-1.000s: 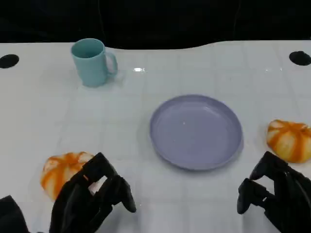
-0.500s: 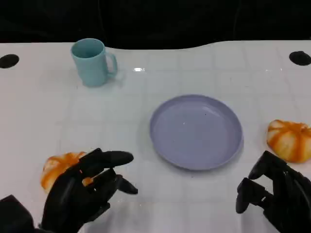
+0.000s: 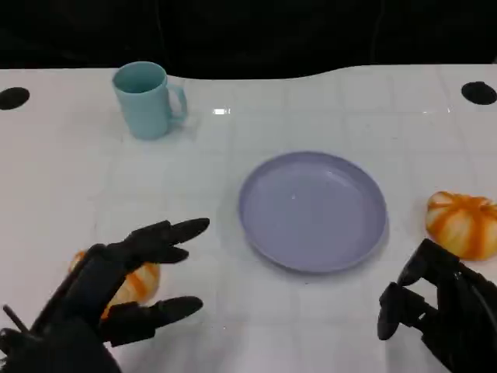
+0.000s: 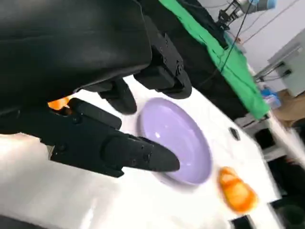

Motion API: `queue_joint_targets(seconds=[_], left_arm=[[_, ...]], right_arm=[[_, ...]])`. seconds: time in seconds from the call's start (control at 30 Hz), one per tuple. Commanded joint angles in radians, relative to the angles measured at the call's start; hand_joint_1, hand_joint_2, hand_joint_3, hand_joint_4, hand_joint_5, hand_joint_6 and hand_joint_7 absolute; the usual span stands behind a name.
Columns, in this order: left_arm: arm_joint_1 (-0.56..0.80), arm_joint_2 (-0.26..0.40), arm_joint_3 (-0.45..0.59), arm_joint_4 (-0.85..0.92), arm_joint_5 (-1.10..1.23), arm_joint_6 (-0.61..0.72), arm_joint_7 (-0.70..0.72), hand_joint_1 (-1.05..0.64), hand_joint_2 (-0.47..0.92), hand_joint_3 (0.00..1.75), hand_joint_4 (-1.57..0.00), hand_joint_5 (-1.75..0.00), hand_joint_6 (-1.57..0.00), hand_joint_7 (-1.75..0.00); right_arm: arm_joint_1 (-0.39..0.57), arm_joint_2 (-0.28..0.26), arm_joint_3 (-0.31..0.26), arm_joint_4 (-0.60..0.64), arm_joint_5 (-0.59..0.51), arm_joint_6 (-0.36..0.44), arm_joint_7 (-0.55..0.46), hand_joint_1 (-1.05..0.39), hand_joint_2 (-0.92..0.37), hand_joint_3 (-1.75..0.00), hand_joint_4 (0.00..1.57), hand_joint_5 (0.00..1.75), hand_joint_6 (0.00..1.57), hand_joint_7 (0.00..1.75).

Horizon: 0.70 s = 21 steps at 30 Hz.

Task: Grasp the bread from the table and place it into the plate.

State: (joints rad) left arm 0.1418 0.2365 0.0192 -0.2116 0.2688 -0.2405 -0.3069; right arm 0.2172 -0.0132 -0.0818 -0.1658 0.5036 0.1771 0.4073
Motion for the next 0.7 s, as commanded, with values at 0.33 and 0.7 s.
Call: queue_joint_targets(seconds=[0.33,0.7], left_arm=[[-0.002,0.136,-0.023,-0.110,0.231,0.032,0.042,-0.58,0.92,0.09,-0.16,-0.32,-0.31,0.00],[0.007,0.224,-0.075,-0.232,0.601,0.160,0.017,-0.64,0.92,0.08,-0.07,-0.21,-0.23,0.00]], right_arm=[[-0.004,-0.016,-0.019,0.005,0.009,-0.005,0.006,-0.58,-0.92,-0.36,0.76,1.75,0.61,1.59],[-0.006,-0.015,-0.016,0.003,-0.002,-0.009,-0.004,-0.59,-0.92,-0.36,0.76,1.75,0.61,1.60]])
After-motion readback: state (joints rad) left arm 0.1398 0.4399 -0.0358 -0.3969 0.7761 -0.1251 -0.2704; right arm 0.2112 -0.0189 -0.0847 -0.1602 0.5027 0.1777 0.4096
